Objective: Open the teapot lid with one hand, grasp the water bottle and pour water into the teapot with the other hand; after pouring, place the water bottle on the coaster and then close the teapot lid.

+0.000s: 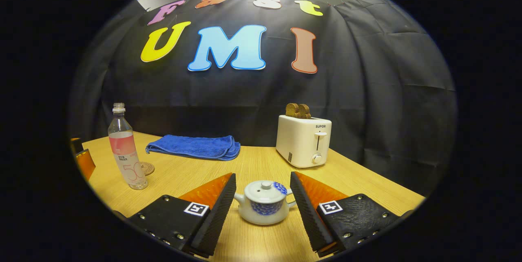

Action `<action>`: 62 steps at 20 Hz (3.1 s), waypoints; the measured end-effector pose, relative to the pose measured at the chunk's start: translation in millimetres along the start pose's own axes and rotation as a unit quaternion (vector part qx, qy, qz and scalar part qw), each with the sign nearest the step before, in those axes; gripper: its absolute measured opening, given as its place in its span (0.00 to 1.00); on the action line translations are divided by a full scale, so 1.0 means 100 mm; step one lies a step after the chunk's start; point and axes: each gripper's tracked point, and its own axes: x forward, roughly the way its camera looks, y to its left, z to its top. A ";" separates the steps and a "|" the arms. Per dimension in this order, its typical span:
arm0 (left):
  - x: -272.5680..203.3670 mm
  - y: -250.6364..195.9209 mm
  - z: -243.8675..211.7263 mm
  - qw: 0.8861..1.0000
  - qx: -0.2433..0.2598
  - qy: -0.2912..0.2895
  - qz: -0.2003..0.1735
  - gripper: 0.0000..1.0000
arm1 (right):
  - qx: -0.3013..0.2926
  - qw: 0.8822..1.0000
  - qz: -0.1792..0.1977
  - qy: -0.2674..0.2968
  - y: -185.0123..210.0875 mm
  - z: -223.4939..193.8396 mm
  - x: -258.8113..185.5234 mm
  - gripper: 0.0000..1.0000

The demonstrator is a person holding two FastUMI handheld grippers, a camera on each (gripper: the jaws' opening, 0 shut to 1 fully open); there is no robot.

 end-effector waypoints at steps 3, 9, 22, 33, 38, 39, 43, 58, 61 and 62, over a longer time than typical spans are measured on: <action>0.02 0.03 -0.01 1.000 0.002 0.001 0.002 1.00 | 0.006 1.000 0.000 0.007 0.01 -0.04 0.10 0.72; 0.04 0.06 -0.01 1.000 0.001 0.002 0.004 1.00 | 0.018 0.999 -0.009 0.029 -0.05 -0.15 0.19 0.50; 0.09 0.07 -0.08 1.000 0.005 0.012 0.005 1.00 | -0.021 0.999 -0.014 0.029 -0.06 -0.10 0.22 0.02; 0.26 0.09 -0.12 1.000 -0.016 0.011 -0.001 1.00 | -0.023 1.000 0.002 -0.020 -0.03 0.24 -0.04 0.02; 0.49 0.09 -0.19 1.000 -0.017 0.018 -0.001 1.00 | -0.013 0.999 0.028 -0.030 0.04 0.28 -0.29 0.02; 0.55 0.09 -0.21 1.000 -0.018 0.023 -0.002 1.00 | -0.013 0.999 0.035 -0.032 0.05 0.29 -0.36 0.02; 0.78 0.18 -0.37 0.998 -0.043 0.052 0.006 1.00 | -0.012 0.998 0.049 -0.044 0.08 0.34 -0.50 0.02; 1.38 0.19 -0.33 0.999 -0.022 0.037 -0.005 0.99 | 0.003 0.997 0.068 -0.027 0.04 0.20 -0.50 0.02; 1.46 0.17 -0.32 0.999 -0.030 0.031 -0.015 0.99 | 0.000 0.997 0.070 -0.026 0.04 0.18 -0.51 0.02; 1.49 0.18 -0.34 0.999 -0.032 0.033 -0.016 0.99 | 0.002 0.997 0.070 -0.026 0.02 0.18 -0.52 0.02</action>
